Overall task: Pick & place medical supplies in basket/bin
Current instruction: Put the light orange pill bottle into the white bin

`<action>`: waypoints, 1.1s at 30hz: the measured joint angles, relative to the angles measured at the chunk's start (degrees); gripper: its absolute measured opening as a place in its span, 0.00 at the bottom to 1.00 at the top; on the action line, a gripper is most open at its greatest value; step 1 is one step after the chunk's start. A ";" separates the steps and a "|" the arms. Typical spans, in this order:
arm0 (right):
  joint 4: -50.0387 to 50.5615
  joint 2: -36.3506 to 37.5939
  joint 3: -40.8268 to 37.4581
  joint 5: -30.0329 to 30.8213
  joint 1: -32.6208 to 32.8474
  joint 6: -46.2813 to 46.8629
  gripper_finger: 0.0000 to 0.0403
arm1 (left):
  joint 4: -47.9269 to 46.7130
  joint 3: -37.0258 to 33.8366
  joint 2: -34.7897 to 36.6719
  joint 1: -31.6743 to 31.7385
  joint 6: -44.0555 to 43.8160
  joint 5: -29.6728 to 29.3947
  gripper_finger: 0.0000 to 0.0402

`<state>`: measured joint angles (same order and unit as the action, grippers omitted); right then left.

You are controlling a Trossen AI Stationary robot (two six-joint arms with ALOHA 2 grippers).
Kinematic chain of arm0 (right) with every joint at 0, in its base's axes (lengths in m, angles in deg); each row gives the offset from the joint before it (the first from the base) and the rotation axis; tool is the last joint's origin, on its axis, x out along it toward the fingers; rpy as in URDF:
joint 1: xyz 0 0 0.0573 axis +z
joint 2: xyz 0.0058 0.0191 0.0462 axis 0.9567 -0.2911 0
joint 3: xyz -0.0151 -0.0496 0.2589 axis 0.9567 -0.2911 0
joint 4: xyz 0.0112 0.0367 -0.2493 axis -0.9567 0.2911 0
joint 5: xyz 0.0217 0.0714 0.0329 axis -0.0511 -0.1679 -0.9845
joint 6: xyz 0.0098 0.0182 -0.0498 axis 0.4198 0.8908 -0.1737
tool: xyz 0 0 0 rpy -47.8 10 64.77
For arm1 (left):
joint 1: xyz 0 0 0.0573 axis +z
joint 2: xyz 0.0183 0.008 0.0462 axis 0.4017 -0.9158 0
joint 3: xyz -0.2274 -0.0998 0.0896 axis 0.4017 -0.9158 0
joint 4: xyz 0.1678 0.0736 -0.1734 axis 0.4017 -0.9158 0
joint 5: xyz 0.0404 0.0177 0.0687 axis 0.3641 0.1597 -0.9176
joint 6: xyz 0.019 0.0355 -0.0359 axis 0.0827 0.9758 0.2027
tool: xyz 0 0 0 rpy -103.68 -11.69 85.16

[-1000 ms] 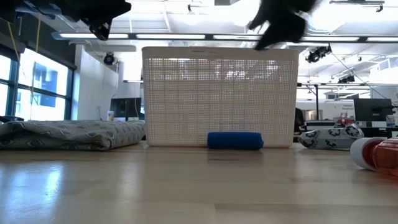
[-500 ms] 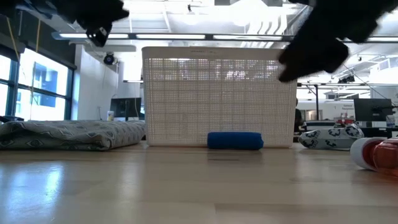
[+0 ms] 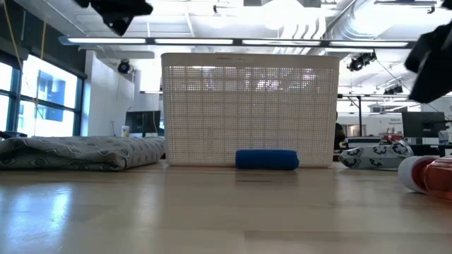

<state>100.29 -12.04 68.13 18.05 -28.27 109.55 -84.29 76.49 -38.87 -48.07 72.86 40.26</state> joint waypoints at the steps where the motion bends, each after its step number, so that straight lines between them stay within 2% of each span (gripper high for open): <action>1: 0.26 0.10 0.00 0.49 0.54 0.38 0.68 | -0.74 0.20 -0.08 0.00 -0.44 0.00 0.31; 5: 0.20 0.14 -0.10 5.25 1.98 -0.10 0.68 | -9.23 3.46 -0.26 0.00 -4.53 0.09 0.31; 11: -2.08 0.14 -0.15 16.10 1.75 -5.49 0.68 | -31.08 14.47 -1.16 0.00 -13.53 0.85 0.31; 15: -5.78 0.14 -0.20 18.23 0.83 -11.09 0.68 | -41.36 18.10 -2.07 -0.67 -19.83 10.32 0.31; 18: -7.07 0.13 -0.20 18.29 -0.15 -15.56 0.68 | -47.43 18.18 -2.35 -2.20 -22.64 15.73 0.31; 20: -7.12 0.12 -0.20 18.28 -0.94 -18.05 0.68 | -49.86 18.20 -2.97 -3.34 -23.11 18.20 0.31; 22: -7.06 0.12 -0.20 18.28 -1.84 -20.20 0.68 | -52.80 18.18 -3.58 -4.17 -23.29 23.09 0.31; 24: -6.81 0.12 -0.20 18.19 -2.60 -21.47 0.68 | -52.50 18.18 -4.67 -5.53 -23.84 29.12 0.31; 27: -6.62 0.12 -0.20 17.81 -3.63 -23.05 0.68 | -52.29 18.18 -6.15 -8.68 -26.22 34.33 0.31; 30: -6.24 0.10 -0.20 17.80 -4.13 -23.46 0.68 | -53.73 18.18 -8.21 -11.28 -29.36 36.70 0.31; 33: -6.28 0.10 -0.20 17.80 -4.57 -24.72 0.68 | -53.20 18.18 -10.95 -13.04 -27.78 35.19 0.31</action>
<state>94.01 -11.94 67.93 35.84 -32.84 84.83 -137.50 94.67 -49.82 -61.11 45.09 75.45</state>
